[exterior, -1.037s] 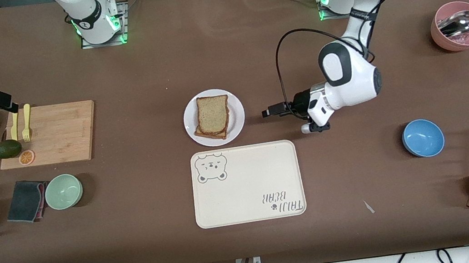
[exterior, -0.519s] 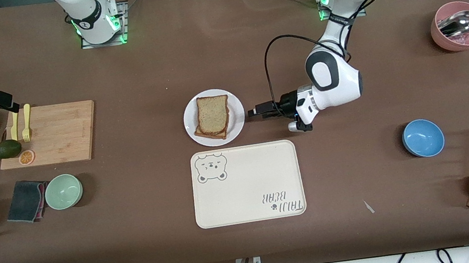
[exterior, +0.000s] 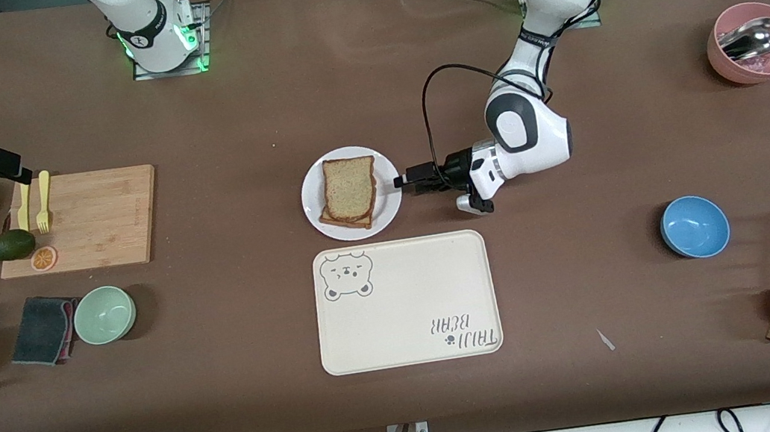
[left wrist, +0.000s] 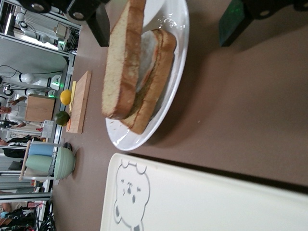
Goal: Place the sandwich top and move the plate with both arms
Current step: 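Grip the white plate rim with the left gripper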
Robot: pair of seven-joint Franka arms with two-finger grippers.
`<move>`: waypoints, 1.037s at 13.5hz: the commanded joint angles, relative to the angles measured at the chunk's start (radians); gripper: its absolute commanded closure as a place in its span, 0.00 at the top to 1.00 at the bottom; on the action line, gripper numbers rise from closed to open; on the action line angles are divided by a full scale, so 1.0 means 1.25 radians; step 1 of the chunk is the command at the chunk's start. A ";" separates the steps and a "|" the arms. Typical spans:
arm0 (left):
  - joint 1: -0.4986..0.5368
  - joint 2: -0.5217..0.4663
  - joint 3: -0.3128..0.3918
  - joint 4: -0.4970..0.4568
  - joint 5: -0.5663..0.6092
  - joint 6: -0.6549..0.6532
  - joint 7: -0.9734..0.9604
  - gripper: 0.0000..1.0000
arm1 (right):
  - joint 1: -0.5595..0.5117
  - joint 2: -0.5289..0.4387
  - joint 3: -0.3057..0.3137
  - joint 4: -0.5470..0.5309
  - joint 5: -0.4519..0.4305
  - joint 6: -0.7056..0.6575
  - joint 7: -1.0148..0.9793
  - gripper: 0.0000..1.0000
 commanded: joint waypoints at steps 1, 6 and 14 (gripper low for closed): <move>-0.015 0.019 0.005 0.016 -0.061 -0.001 0.037 1.00 | 0.005 -0.013 -0.002 -0.009 0.008 -0.006 -0.004 1.00; -0.031 0.039 -0.012 0.033 -0.125 0.000 0.071 0.95 | 0.005 -0.014 -0.001 -0.009 0.008 -0.007 -0.005 1.00; -0.035 0.050 -0.012 0.033 -0.146 0.000 0.120 0.65 | 0.005 -0.014 -0.001 -0.009 0.008 -0.008 -0.004 1.00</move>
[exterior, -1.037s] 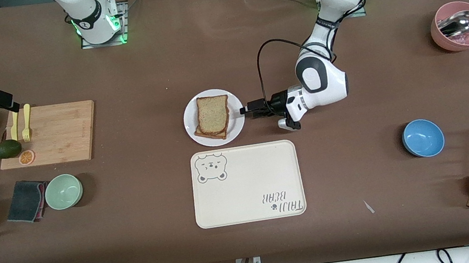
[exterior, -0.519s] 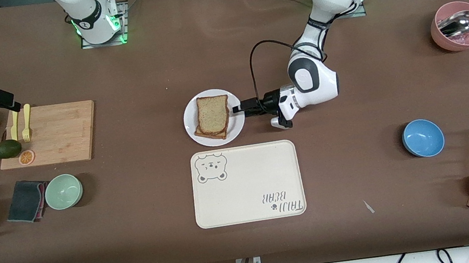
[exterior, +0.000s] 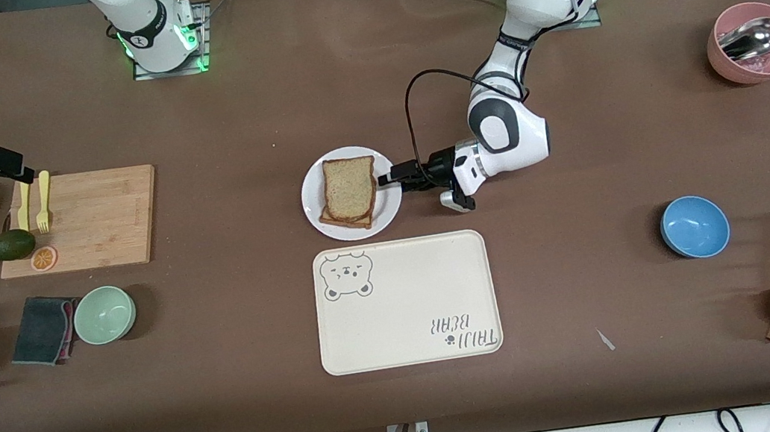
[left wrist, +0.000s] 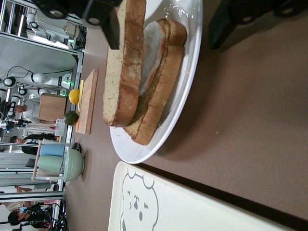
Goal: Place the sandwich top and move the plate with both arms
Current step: 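Grip the white plate rim with the left gripper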
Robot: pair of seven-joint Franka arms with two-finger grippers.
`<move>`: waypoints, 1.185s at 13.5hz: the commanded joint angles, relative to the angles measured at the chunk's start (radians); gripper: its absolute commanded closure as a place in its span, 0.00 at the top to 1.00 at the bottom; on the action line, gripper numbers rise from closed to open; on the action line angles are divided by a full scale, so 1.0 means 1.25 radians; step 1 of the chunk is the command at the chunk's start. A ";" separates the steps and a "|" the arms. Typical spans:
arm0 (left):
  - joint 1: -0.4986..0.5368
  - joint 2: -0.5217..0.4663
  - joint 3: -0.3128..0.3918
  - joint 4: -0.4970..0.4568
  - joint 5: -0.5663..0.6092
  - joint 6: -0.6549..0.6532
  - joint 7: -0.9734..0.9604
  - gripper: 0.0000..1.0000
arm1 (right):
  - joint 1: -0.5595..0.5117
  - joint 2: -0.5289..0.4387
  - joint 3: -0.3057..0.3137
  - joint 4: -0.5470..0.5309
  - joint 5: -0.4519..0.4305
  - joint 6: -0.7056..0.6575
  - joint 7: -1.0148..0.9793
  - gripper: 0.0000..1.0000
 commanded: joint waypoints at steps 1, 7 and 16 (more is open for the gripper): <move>-0.006 0.009 0.003 0.014 -0.026 0.001 0.029 0.60 | 0.000 -0.014 -0.001 -0.009 0.008 -0.006 -0.004 1.00; -0.006 0.026 0.003 0.014 -0.033 0.001 0.070 0.48 | 0.001 -0.014 -0.001 -0.009 0.003 -0.004 -0.004 1.00; -0.004 0.029 0.003 0.012 -0.032 0.001 0.102 0.08 | 0.005 -0.014 0.007 -0.006 -0.002 -0.003 -0.004 1.00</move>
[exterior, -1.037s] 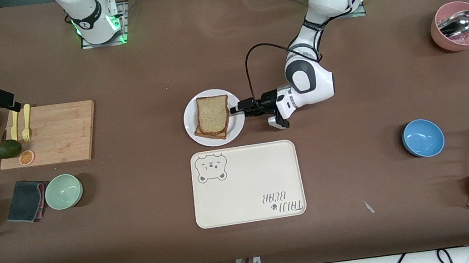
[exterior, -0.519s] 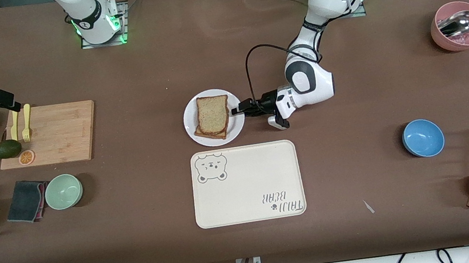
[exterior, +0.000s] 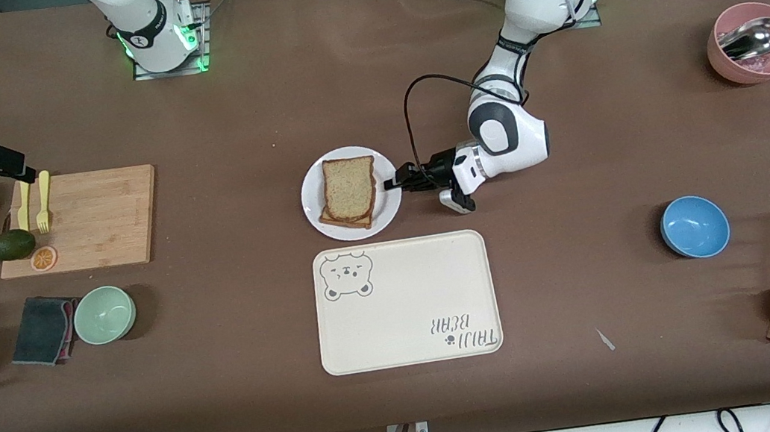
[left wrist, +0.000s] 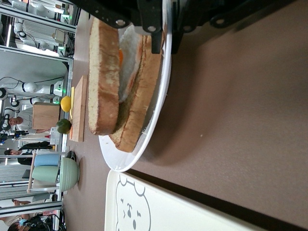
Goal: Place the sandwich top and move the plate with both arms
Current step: 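Grip the white plate rim with the left gripper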
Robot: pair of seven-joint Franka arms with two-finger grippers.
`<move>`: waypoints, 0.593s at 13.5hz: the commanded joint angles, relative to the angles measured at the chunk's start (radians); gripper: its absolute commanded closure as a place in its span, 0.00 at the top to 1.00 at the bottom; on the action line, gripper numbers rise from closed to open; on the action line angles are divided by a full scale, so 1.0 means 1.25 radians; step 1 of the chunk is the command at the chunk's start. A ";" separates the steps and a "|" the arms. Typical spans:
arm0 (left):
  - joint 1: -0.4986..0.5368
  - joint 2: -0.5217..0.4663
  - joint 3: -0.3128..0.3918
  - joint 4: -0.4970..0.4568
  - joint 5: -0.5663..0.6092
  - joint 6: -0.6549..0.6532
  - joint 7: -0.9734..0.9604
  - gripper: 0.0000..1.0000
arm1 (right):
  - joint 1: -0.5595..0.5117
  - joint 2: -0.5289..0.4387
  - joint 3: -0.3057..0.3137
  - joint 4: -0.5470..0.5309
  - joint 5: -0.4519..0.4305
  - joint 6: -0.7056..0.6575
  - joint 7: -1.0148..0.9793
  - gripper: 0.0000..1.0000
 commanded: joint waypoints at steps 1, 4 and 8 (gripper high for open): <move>-0.002 0.007 0.002 0.010 -0.032 0.000 0.029 0.04 | 0.003 -0.014 0.000 -0.006 -0.001 -0.003 -0.004 1.00; -0.002 0.008 0.002 0.010 -0.032 -0.001 0.045 0.00 | 0.003 -0.013 -0.006 -0.006 -0.001 -0.001 -0.005 1.00; 0.003 0.006 0.002 0.007 -0.036 -0.004 0.055 0.00 | 0.003 -0.013 -0.004 -0.006 -0.001 -0.001 -0.005 1.00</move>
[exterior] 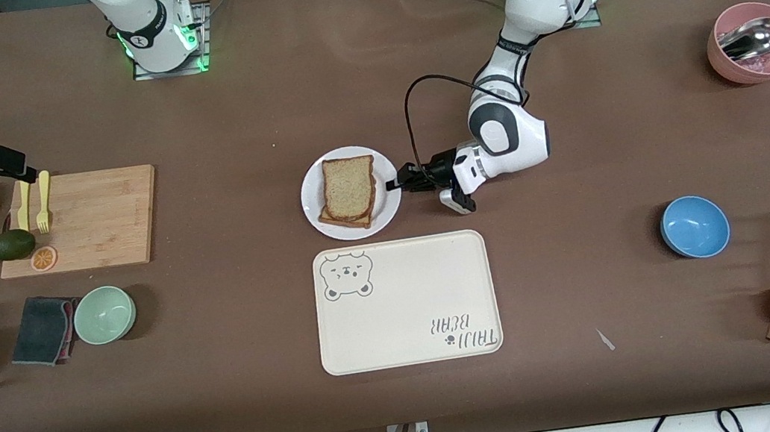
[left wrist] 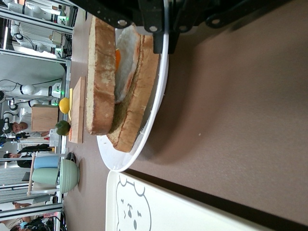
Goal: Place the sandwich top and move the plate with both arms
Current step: 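Slide the white plate onto the bear tray with the left gripper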
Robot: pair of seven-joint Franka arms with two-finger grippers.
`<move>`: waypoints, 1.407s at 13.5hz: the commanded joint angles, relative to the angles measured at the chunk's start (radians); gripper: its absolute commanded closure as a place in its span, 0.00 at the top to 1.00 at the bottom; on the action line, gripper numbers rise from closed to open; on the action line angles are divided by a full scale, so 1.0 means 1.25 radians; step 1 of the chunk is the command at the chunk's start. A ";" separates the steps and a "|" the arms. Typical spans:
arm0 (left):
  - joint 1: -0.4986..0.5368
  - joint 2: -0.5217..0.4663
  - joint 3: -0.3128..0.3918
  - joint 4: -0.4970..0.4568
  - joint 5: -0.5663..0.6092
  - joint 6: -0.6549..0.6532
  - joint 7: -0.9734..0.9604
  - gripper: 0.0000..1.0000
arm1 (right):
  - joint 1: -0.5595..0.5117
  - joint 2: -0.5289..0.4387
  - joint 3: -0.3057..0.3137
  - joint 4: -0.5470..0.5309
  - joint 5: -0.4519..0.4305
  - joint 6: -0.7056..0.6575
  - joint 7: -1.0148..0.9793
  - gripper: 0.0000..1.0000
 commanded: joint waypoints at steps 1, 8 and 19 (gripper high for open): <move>0.002 0.001 0.001 0.008 -0.036 -0.006 0.034 0.00 | 0.003 -0.013 -0.002 -0.006 0.000 -0.001 -0.005 1.00; 0.027 -0.032 0.001 0.013 -0.054 -0.008 -0.013 0.00 | 0.003 -0.013 0.000 -0.006 0.003 0.002 -0.004 1.00; 0.142 0.002 0.002 0.150 -0.035 0.003 -0.110 0.00 | 0.003 -0.014 -0.002 -0.006 0.001 -0.006 -0.005 1.00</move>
